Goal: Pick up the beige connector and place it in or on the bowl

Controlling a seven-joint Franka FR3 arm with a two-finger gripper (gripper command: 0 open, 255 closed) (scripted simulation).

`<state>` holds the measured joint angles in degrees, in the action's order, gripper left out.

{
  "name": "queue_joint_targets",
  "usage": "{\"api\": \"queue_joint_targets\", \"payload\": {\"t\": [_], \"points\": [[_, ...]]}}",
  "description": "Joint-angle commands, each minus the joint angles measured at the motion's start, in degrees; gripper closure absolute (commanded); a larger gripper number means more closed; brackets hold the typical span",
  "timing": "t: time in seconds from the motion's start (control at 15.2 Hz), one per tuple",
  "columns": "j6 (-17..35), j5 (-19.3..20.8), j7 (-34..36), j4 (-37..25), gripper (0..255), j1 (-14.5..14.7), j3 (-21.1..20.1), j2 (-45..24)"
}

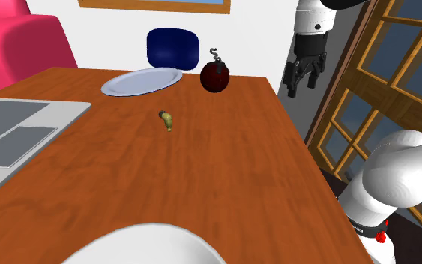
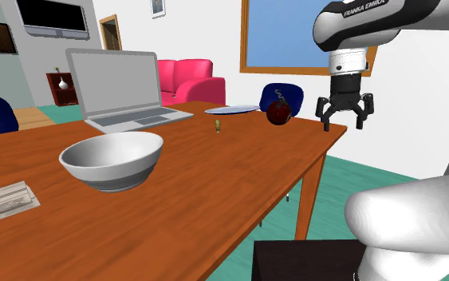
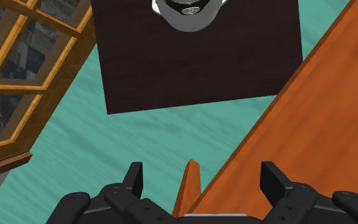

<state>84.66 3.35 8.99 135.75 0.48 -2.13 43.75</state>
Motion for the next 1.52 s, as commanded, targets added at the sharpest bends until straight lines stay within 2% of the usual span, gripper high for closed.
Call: {"api": "queue_joint_targets", "payload": {"t": [0.0, 0.4, 0.79, 1.12, 1.45], "points": [[0.00, 0.00, 0.00, 0.00, 0, 0.00, 0.00, 0.00], [3.73, -4.73, 5.72, -3.54, 0, 2.89, -6.15, -5.89], [7.25, -7.66, 11.31, -9.03, 0, 5.11, -12.11, -13.16], [9.71, -8.44, 16.12, -15.07, 0, 6.48, -17.01, -20.17], [11.46, -7.39, 21.30, -22.50, 0, 7.63, -21.92, -28.08]]}}
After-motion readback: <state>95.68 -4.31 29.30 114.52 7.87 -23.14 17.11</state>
